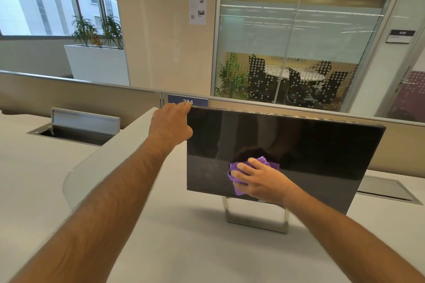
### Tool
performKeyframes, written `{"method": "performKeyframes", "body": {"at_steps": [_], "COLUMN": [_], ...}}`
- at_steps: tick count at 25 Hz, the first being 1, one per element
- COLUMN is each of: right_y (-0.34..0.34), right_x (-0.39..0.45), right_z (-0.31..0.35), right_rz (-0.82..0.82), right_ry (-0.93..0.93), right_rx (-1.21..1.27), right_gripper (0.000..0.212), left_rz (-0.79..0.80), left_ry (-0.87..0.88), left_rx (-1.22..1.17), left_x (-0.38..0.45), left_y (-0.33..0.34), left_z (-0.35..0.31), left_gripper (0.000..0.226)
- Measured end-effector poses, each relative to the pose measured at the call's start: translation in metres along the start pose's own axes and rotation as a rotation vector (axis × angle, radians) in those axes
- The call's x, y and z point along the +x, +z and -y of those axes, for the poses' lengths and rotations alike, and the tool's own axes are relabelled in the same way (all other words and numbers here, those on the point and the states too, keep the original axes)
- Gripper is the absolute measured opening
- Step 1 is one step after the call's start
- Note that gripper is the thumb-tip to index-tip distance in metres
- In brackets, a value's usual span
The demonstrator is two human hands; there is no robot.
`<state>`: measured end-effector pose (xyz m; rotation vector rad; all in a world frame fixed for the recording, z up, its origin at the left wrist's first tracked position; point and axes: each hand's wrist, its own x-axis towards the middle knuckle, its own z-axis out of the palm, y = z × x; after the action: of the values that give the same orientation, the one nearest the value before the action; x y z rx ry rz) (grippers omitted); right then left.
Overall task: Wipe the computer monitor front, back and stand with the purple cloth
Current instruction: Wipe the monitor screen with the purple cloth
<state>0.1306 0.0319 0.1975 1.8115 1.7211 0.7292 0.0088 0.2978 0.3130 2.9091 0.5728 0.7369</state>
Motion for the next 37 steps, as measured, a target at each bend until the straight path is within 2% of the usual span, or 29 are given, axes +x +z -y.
{"method": "performKeyframes", "body": {"at_steps": [4,6,9,11,15,19,25,30,32,35,37], "right_y": [-0.012,-0.007,0.0,-0.002,-0.011,0.005,-0.014,0.007,0.002,-0.006,0.001], "right_x": [0.012,0.014,0.012,0.017,0.028,0.025,0.034,0.031,0.035,0.042,0.045], "right_z": [-0.011,-0.005,0.007,0.003,-0.002,0.016,-0.006,0.01,0.003,0.0,0.012], "right_rz": [-0.108,-0.104,0.052,0.032,-0.111,-0.014,-0.161,-0.052,-0.079,-0.14,-0.108], "right_ry": [0.284,0.227,0.044,0.064,0.254,0.051,0.106,-0.079,-0.051,0.114,0.079], "right_rx": [0.081,0.051,-0.023,-0.035,0.043,-0.031,-0.042,-0.14,-0.132,-0.016,-0.018], "right_gripper": [0.07,0.077,0.089,0.086,0.079,0.082,0.077,0.075,0.079,0.076,0.076], "left_rz": [-0.003,-0.002,-0.006,-0.007,-0.009,-0.004,-0.006,0.004,0.002,0.003,-0.001], "left_ry": [0.002,0.003,0.006,0.004,0.01,0.018,0.012,0.013,0.014,0.015,0.014], "left_rx": [-0.008,-0.009,-0.013,-0.021,-0.014,-0.003,-0.007,-0.007,-0.007,-0.006,-0.004], "left_x": [0.001,0.0,-0.001,0.0,0.002,0.002,0.001,0.002,0.003,0.005,0.004], "left_y": [0.001,0.0,0.001,0.001,0.001,0.002,0.001,0.002,0.002,0.003,0.003], "left_z": [0.0,0.0,0.002,0.002,0.001,0.004,0.003,0.005,0.005,0.005,0.006], "left_gripper": [0.068,0.067,0.067,0.067,0.066,0.066,0.065,0.066,0.067,0.067,0.067]}}
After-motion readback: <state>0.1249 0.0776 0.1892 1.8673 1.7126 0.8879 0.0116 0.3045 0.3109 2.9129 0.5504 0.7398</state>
